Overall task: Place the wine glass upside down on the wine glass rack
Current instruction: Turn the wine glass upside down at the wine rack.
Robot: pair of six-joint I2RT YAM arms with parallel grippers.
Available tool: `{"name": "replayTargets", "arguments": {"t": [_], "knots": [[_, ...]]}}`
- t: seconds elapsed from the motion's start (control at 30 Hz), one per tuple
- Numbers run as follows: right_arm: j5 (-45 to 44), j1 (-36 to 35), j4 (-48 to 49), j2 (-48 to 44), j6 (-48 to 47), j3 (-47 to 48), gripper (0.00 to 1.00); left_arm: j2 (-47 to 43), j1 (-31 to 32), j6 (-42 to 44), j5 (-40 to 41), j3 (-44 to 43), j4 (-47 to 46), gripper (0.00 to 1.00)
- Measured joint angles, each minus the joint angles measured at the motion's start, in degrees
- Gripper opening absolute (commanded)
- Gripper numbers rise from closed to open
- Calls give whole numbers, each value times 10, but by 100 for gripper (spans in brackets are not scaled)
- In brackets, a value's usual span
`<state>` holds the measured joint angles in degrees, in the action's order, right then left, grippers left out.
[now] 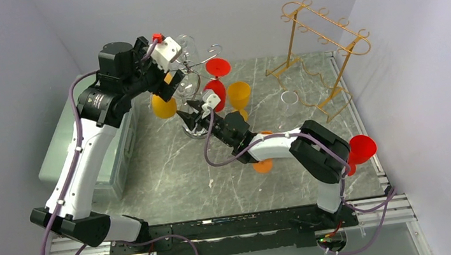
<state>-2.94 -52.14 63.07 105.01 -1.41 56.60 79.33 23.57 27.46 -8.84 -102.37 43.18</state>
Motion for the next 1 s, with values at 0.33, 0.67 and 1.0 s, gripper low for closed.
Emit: {"name": "replayTargets", "arguments": {"t": [0.33, 0.67, 1.0], "knots": [[-24, -5, 22, 0, -27, -11, 0, 0, -18, -18, -2, -2, 0, 100], [-28, -8, 58, -9, -31, -40, 0, 0, -30, -19, -4, -2, 0, 99], [-51, -9, 108, -12, 11, -60, 0, 7, -37, -18, -3, -2, -1, 99]]}}
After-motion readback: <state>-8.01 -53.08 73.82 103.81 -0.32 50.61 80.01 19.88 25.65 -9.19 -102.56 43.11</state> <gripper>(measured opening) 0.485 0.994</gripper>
